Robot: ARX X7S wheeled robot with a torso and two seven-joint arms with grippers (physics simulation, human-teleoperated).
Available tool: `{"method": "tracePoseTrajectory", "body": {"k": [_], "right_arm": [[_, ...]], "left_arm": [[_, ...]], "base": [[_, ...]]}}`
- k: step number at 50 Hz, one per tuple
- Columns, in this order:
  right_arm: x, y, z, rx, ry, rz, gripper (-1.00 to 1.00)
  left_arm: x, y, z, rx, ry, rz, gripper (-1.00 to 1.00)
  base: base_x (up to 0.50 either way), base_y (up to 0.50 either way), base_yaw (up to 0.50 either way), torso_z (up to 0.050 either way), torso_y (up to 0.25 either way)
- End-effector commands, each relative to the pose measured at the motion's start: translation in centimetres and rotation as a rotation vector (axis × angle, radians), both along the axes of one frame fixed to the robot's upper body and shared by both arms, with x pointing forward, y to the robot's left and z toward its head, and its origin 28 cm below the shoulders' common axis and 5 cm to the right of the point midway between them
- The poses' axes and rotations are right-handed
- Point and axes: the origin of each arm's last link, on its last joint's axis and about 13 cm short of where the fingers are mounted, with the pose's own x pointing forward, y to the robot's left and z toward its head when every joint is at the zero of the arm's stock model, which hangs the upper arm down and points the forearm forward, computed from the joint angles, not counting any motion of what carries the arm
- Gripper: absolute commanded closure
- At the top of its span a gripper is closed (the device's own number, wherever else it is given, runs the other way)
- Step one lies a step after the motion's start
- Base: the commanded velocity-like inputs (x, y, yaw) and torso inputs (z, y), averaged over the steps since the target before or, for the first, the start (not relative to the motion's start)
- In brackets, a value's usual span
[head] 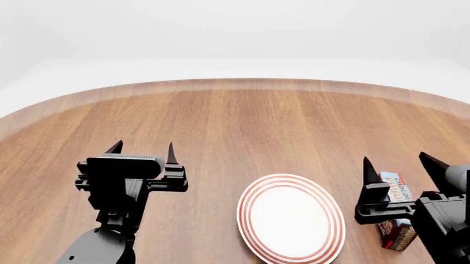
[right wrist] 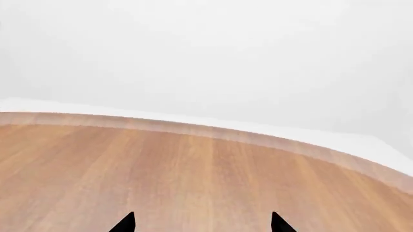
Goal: Put the chocolate pudding to the right of the plate.
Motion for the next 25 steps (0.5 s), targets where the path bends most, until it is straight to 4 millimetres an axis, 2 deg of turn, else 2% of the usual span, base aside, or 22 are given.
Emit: {"method": "tracePoseTrajectory", "body": {"k": [1,9,16,25], "right_arm": [[-1.2,1.9,-1.0,-0.043,-0.081,0.017,-1.00],[-0.7,2.4,-1.4,-0.033,-0.097,0.056,-1.00],[0.4,3.0,-0.9,-0.047,-0.146,0.069,-1.00],[0.5,3.3,-0.6,-0.042,-0.168,0.089,-1.00]], "left_arm": [[0.0,0.0,0.0,0.002,-0.002,0.000,-1.00],[-0.1,-0.2,0.1,0.005,-0.004,-0.005,-1.00],[-0.1,-0.3,0.2,0.006,-0.005,-0.011,-1.00],[-0.2,-0.3,0.4,0.006,-0.010,-0.012,-1.00]], "base": [[0.00,0.00,0.00,0.000,0.000],[0.00,0.00,0.00,0.000,0.000],[0.00,0.00,0.00,0.000,0.000],[0.00,0.00,0.00,0.000,0.000]]}}
